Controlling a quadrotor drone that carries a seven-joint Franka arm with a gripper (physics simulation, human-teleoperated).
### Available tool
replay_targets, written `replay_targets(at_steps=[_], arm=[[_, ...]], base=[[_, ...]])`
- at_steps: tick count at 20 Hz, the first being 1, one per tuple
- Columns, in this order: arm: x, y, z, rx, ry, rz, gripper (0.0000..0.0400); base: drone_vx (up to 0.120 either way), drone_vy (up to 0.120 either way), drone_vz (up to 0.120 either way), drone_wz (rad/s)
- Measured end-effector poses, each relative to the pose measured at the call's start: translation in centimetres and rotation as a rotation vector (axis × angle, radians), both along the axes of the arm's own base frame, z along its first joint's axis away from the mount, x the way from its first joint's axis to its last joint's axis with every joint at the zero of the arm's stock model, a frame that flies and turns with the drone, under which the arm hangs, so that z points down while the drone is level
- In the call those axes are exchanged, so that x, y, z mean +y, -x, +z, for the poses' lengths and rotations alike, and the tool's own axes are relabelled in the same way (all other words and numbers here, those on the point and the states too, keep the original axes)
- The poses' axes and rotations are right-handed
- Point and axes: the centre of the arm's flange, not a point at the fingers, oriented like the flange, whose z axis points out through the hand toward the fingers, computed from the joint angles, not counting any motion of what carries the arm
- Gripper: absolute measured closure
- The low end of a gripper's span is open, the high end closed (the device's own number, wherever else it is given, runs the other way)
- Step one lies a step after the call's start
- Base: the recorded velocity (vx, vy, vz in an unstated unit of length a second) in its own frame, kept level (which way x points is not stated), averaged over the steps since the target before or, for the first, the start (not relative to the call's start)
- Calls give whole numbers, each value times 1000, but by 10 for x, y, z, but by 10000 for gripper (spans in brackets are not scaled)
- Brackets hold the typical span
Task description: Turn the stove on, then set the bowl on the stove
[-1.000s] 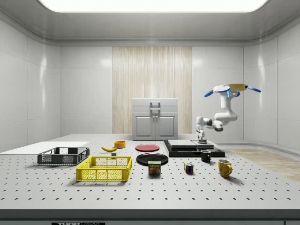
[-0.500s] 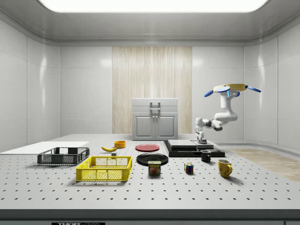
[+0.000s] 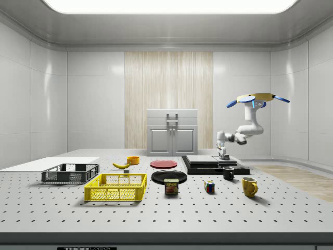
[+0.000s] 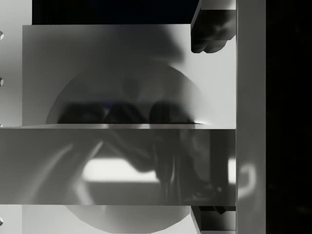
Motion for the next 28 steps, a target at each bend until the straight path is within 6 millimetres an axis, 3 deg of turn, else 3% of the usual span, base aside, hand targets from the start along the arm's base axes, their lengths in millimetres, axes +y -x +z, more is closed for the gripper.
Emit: replay_targets(at_steps=[16,28], arm=[[-20,0,2,0,0,0,0],[-68,0,2,0,0,0,0]], base=[[0,0,0,0],[0,0,0,0]])
